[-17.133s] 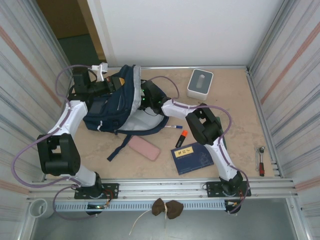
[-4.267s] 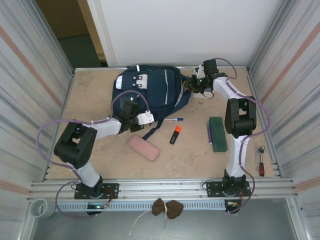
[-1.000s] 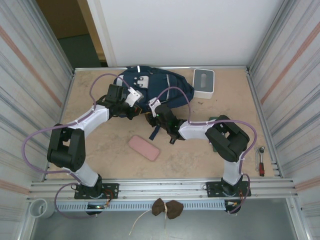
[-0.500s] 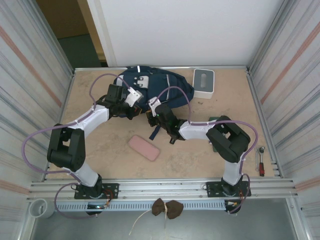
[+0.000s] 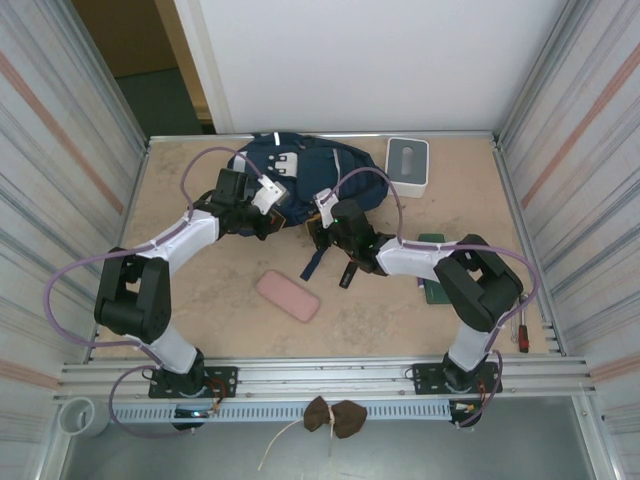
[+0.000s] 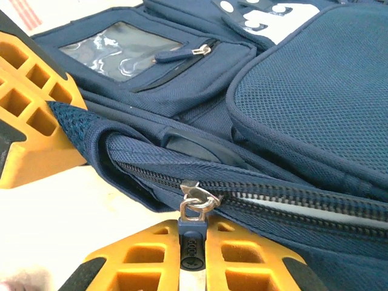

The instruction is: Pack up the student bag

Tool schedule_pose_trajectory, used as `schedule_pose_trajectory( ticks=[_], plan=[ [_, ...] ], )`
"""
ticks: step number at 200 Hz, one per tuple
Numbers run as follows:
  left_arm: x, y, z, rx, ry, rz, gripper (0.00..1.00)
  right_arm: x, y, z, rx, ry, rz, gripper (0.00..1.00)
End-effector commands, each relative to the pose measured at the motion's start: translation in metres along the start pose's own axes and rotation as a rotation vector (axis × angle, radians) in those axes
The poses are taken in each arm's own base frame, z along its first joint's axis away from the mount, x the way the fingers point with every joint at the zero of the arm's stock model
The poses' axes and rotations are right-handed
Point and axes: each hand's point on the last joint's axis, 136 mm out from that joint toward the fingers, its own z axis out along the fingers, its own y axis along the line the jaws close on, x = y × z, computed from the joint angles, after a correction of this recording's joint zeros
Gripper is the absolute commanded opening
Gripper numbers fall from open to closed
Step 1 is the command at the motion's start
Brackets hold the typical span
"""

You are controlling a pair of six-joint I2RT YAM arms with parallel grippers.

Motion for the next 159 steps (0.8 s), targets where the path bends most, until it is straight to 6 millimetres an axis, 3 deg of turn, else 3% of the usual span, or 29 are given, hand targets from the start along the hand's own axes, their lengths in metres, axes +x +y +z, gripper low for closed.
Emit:
schedule_pose_trajectory(
  ticks=[1, 27, 54, 109, 159],
  plan=[
    [-0.026, 0.000, -0.016, -0.011, -0.094, 0.064, 0.00, 0.001, -0.025, -0.015, 0.050, 0.030, 0.048, 0.00],
    [-0.022, 0.007, -0.015, -0.037, -0.079, 0.071, 0.00, 0.010, -0.045, -0.028, 0.050, 0.082, 0.098, 0.00],
    [-0.020, 0.008, -0.015, -0.038, -0.075, 0.076, 0.00, 0.013, -0.054, -0.037, -0.032, 0.113, 0.174, 0.01],
    [-0.024, -0.006, -0.013, 0.017, -0.097, 0.096, 0.00, 0.004, -0.049, -0.027, -0.088, 0.113, 0.195, 0.10],
    [-0.024, -0.011, -0.012, 0.029, -0.096, 0.103, 0.00, 0.003, -0.060, -0.024, -0.024, 0.112, 0.212, 0.22]
  ],
)
